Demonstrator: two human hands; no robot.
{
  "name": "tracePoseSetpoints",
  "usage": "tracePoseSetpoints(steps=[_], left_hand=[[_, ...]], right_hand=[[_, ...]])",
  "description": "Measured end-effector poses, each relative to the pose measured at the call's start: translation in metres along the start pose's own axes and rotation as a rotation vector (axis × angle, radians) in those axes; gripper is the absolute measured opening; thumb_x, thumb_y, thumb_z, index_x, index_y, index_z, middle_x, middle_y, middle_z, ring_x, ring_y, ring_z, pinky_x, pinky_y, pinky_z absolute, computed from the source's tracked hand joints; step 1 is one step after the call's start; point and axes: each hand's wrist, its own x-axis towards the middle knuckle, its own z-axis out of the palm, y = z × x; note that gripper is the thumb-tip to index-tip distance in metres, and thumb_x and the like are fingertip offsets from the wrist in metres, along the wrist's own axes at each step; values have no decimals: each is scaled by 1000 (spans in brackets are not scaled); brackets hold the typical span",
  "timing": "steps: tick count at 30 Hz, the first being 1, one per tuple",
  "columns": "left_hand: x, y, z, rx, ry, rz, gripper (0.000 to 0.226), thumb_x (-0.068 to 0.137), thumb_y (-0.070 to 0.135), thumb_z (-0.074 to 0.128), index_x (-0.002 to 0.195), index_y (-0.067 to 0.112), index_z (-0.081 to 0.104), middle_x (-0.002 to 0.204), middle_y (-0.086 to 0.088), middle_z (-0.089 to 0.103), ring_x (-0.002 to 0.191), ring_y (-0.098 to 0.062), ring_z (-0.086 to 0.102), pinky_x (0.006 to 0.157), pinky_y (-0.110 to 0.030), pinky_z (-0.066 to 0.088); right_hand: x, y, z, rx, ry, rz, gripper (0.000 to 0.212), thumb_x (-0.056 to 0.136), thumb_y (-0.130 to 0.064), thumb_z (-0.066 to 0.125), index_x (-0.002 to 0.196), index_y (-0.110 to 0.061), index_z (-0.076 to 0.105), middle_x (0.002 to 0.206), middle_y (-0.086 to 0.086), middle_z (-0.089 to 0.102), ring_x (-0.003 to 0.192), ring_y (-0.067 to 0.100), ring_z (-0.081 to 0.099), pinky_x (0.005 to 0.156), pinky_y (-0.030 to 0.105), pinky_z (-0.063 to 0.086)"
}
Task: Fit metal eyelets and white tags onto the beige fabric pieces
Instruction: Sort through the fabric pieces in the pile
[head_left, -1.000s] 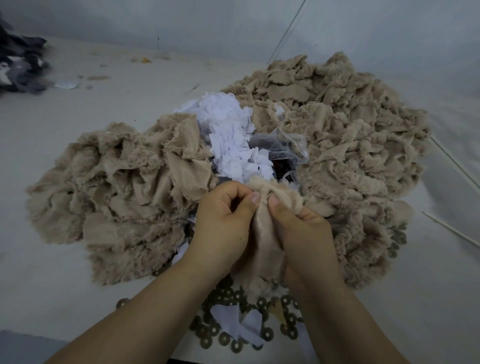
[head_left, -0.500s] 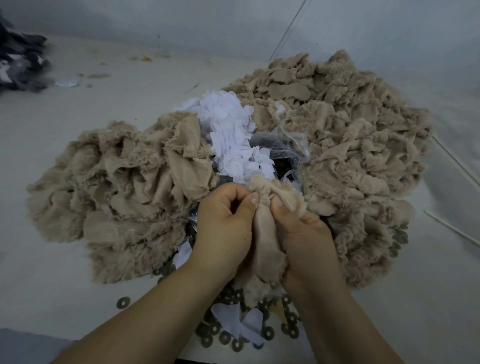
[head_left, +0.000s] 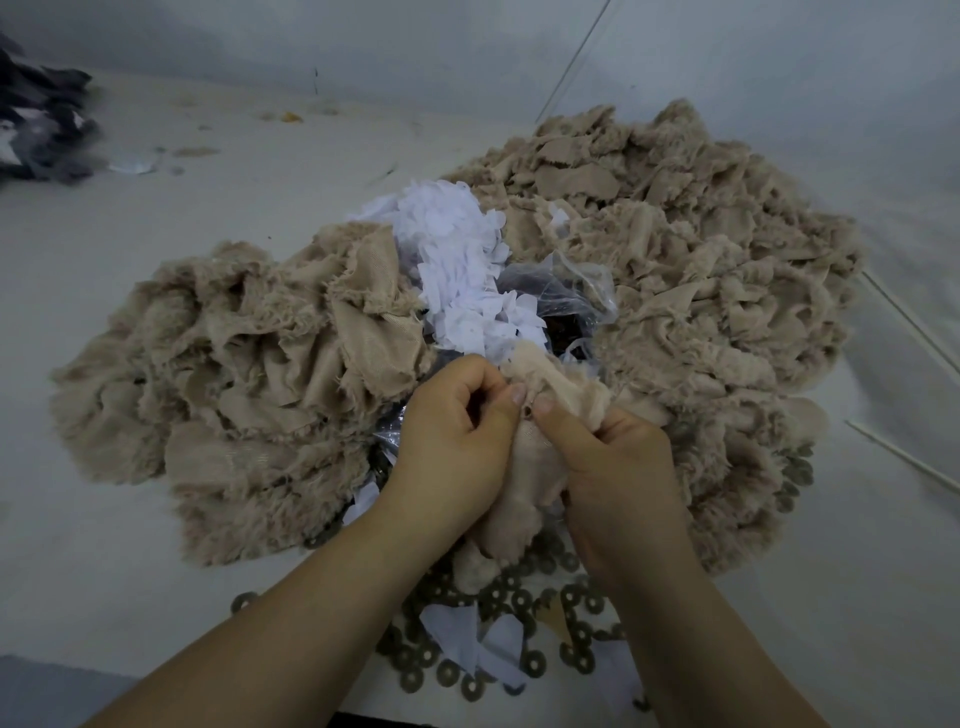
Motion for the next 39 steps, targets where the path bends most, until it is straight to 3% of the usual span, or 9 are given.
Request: tracePoseSetpoints(steps=[5, 8, 12, 17, 20, 29, 33, 36, 39], left_hand=[[1, 4, -3, 181, 20, 213, 14, 85, 4, 70, 83, 11, 58, 82, -1, 55, 76, -15, 53, 66, -30, 47], [3, 4, -5, 290, -26, 468, 18, 79, -9, 71, 89, 6, 66, 94, -1, 57, 89, -11, 54, 77, -19, 46], [0, 3, -3, 290, 2, 482, 22, 77, -15, 69, 84, 4, 75, 95, -3, 66, 91, -7, 61, 81, -16, 50], [-3, -4, -8, 423, -110, 685, 25, 91, -6, 59, 110, 2, 74, 122, -9, 67, 108, -22, 65, 95, -34, 52], [-3, -10, -11, 446, -185, 768, 26, 98, 5, 51, 112, 0, 72, 120, -12, 68, 106, -28, 66, 94, -37, 53], [7, -12, -23, 487, -405, 842, 24, 94, 0, 60, 116, 0, 70, 118, -14, 68, 102, -31, 65, 89, -42, 50], [8, -13, -19, 475, -344, 876, 19, 93, -2, 57, 103, -4, 75, 106, -15, 71, 90, -33, 67, 81, -42, 53], [5, -13, -17, 504, -341, 886, 22, 93, -4, 53, 100, -6, 74, 102, -18, 71, 88, -34, 68, 80, -41, 55], [5, -11, -16, 548, -318, 874, 21, 90, -6, 55, 100, -7, 74, 100, -19, 71, 87, -35, 68, 81, -41, 55]], right_hand=[[1, 0, -2, -79, 64, -4, 6, 88, -7, 71, 85, -6, 76, 87, 18, 76, 90, 40, 72, 81, 56, 59], [2, -1, -6, -54, 48, 11, 5, 87, -8, 72, 88, -10, 77, 89, 16, 76, 89, 36, 73, 78, 46, 61], [3, -5, -8, 33, 40, 77, 14, 87, -2, 69, 100, -7, 75, 96, 15, 76, 92, 32, 74, 78, 40, 60], [5, -9, -12, 79, 27, 130, 22, 87, -2, 68, 109, 0, 70, 101, 21, 74, 95, 34, 73, 79, 39, 59], [7, -13, -14, 81, 22, 176, 21, 88, -1, 66, 109, 0, 69, 99, 21, 75, 92, 34, 73, 71, 36, 60], [6, -14, -16, 126, -68, 449, 33, 96, -7, 51, 125, 7, 60, 110, 28, 68, 95, 32, 66, 87, 43, 54], [6, -25, -25, -423, -4, 132, 23, 87, -32, 64, 94, -13, 74, 86, 18, 74, 80, 25, 71, 71, 51, 59], [9, -42, -51, -867, 307, -207, 20, 92, -38, 60, 80, -25, 69, 66, -3, 71, 60, 12, 70, 56, 33, 57], [17, -53, -100, -1157, 634, -295, 6, 94, -24, 58, 91, -20, 61, 89, 5, 64, 68, 21, 56, 66, 30, 44]])
